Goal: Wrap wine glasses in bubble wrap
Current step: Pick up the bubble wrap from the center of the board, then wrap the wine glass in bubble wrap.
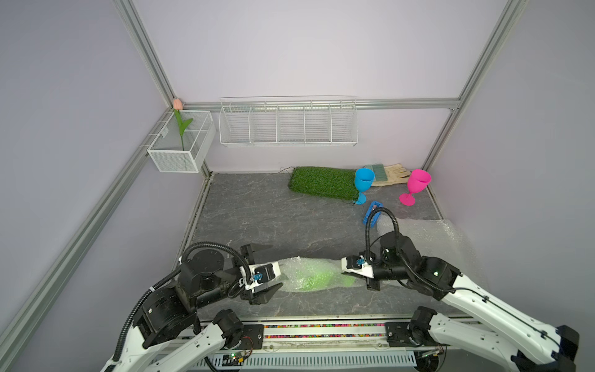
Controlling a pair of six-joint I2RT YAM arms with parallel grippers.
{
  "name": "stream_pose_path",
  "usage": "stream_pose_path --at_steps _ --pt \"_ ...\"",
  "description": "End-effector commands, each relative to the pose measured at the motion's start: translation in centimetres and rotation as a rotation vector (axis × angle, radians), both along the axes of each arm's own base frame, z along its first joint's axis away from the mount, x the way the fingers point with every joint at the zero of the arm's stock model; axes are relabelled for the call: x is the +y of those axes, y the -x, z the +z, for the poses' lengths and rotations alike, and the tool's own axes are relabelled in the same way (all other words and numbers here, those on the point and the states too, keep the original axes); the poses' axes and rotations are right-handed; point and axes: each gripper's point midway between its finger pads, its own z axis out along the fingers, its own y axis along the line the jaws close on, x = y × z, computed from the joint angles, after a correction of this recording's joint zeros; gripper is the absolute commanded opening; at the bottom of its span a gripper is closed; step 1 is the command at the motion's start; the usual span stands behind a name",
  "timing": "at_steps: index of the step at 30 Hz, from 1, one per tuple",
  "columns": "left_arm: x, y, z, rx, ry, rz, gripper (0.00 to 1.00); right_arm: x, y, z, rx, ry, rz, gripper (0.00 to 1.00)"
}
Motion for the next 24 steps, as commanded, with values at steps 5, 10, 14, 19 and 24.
stream_pose_path --at_steps 5,10,14,19,24 --pt "-0.1 2.5 0.5 0.112 0.000 -0.089 1.00 -0.3 -1.7 0.8 -0.059 0.001 -0.075 0.07" --pt "0.3 2.9 0.0 0.146 -0.013 -0.082 1.00 -0.2 -2.1 1.5 -0.063 -0.026 -0.095 0.07" --pt "-0.1 2.2 -1.0 0.164 -0.041 -0.066 1.00 -0.1 -2.1 1.7 -0.057 -0.033 -0.092 0.07" --pt "-0.6 0.6 -1.8 0.150 -0.064 -0.020 1.00 0.0 -1.5 1.9 -0.046 -0.036 -0.061 0.07" --pt "-1.1 0.0 -1.8 0.141 -0.054 -0.012 1.00 0.0 -1.1 1.9 -0.042 -0.040 -0.041 0.07"
